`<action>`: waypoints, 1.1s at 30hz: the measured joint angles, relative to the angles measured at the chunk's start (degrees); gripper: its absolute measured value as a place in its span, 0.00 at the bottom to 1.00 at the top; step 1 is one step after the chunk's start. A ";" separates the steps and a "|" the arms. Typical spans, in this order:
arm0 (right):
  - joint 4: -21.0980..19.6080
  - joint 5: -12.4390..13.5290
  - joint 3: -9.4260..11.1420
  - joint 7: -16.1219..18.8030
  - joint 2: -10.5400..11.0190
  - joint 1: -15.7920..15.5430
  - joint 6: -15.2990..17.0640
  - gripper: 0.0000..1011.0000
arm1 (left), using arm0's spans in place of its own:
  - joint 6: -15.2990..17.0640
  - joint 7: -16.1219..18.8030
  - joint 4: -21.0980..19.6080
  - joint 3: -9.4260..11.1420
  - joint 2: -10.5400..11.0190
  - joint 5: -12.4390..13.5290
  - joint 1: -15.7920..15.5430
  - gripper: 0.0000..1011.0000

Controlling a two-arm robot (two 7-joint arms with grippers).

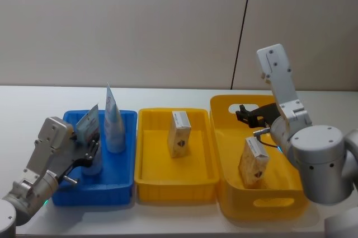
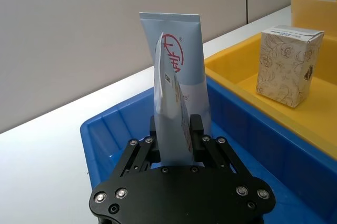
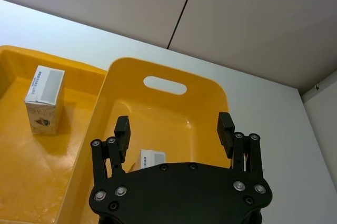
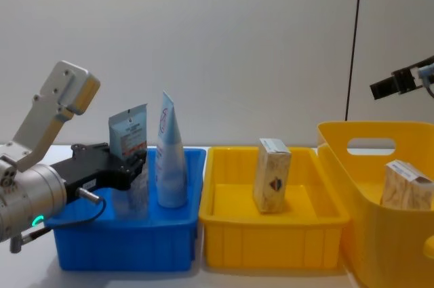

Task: Bimanual collaborative sorting of washing and personal care products

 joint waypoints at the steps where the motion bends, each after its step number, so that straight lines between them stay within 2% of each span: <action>1: 0.00 0.00 0.00 0.00 0.00 0.00 0.00 0.99 | 0.00 0.00 0.00 0.00 0.00 0.00 0.00 0.29; 11: 0.00 0.00 0.00 0.00 0.00 0.00 0.00 0.99 | 0.00 0.00 0.00 0.00 0.00 0.00 0.00 0.26; 33: 0.00 0.00 0.00 0.00 0.00 0.00 0.00 0.99 | 0.01 0.00 0.00 0.00 0.00 0.00 0.00 0.26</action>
